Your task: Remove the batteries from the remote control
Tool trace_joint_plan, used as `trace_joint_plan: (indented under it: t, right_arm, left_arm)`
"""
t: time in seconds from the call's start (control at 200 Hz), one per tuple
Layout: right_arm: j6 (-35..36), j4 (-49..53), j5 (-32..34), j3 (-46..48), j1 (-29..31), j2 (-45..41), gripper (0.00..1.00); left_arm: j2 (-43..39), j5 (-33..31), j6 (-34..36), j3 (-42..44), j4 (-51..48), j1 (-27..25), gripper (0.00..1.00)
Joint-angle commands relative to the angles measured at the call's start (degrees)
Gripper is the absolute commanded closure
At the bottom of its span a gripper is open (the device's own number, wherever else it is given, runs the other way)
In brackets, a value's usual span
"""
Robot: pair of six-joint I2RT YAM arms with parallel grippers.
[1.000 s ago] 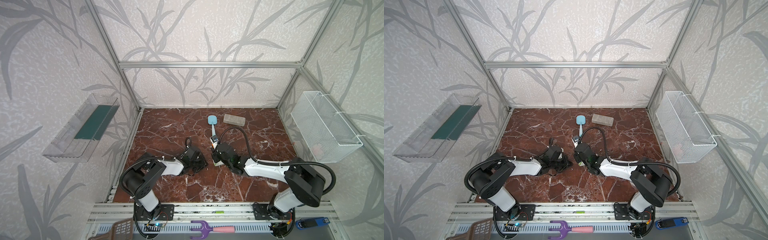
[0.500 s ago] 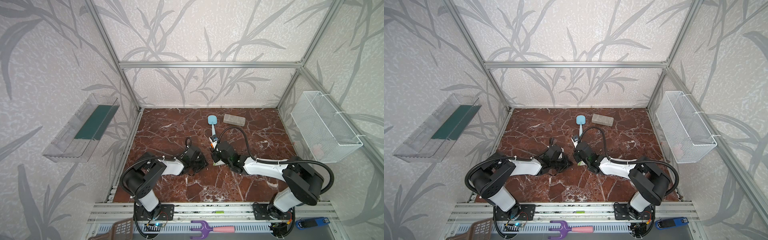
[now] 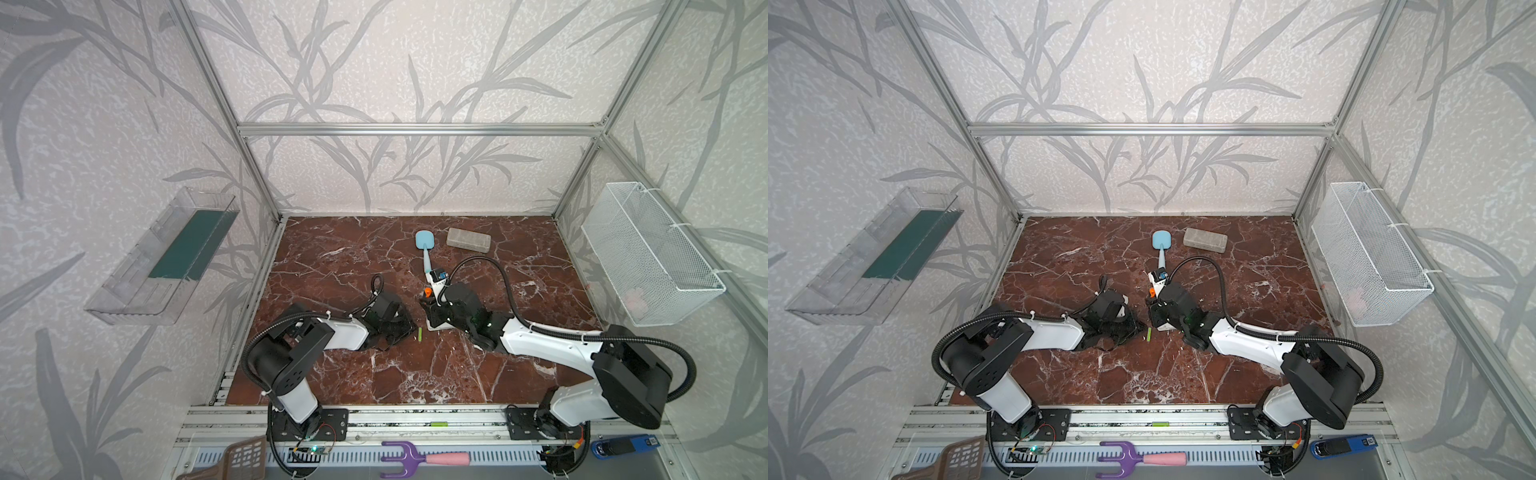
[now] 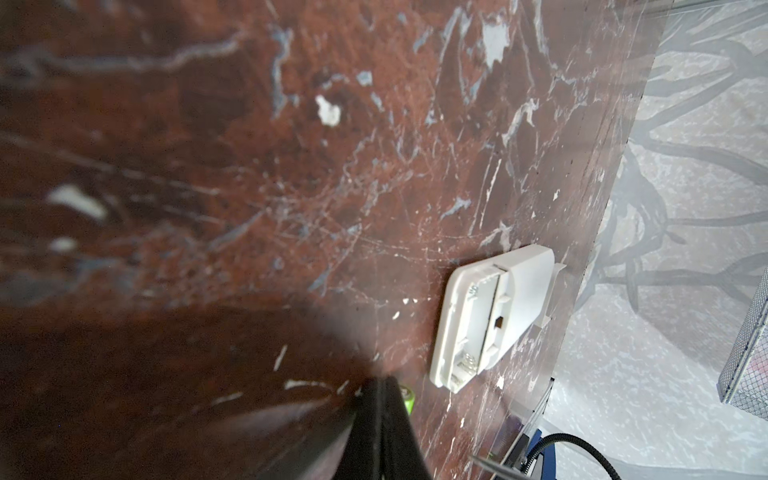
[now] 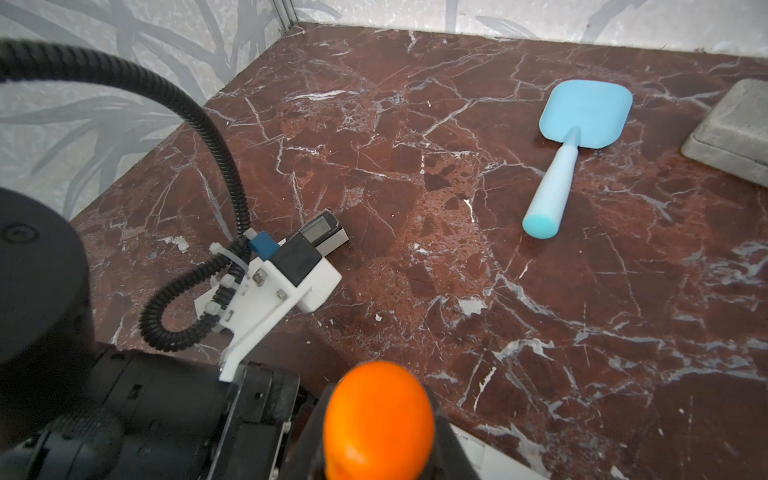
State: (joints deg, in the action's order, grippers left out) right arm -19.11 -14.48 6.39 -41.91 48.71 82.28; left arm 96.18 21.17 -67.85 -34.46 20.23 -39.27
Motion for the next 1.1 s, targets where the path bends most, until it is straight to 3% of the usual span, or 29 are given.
trace_joint_plan:
  t: [0.0, 0.26, 0.52, 0.835, 1.025, 1.095]
  right_arm:
    - [-1.94, 3.65, 1.25, 0.11, -0.15, -2.44, 1.00]
    - [-7.36, 16.48, 0.99, 1.71, -4.36, -8.57, 1.00]
    - [-12.17, 28.02, -3.40, 8.19, -9.70, -15.94, 1.00]
    - [-20.71, 27.35, -8.67, 16.73, -16.85, -18.74, 0.97]
    - [-19.08, 27.59, -9.38, 16.91, -18.42, -15.09, 0.85]
    - [-18.88, 27.69, -9.79, 16.62, -18.42, -13.22, 0.78]
  left_arm:
    - [1.55, -0.31, 0.62, 0.05, -1.41, -0.05, 0.93]
    - [-1.45, -1.04, 3.20, -1.14, -6.38, 0.48, 0.93]
    - [-7.51, -3.57, 16.19, -9.82, -24.81, 3.58, 0.80]
    - [-11.12, -10.26, 29.58, -18.30, -41.96, 9.88, 0.68]
    - [-12.18, -19.98, 36.71, -20.90, -50.98, 12.57, 0.55]
    - [-12.11, -20.52, 39.07, -20.64, -51.88, 13.82, 0.47]
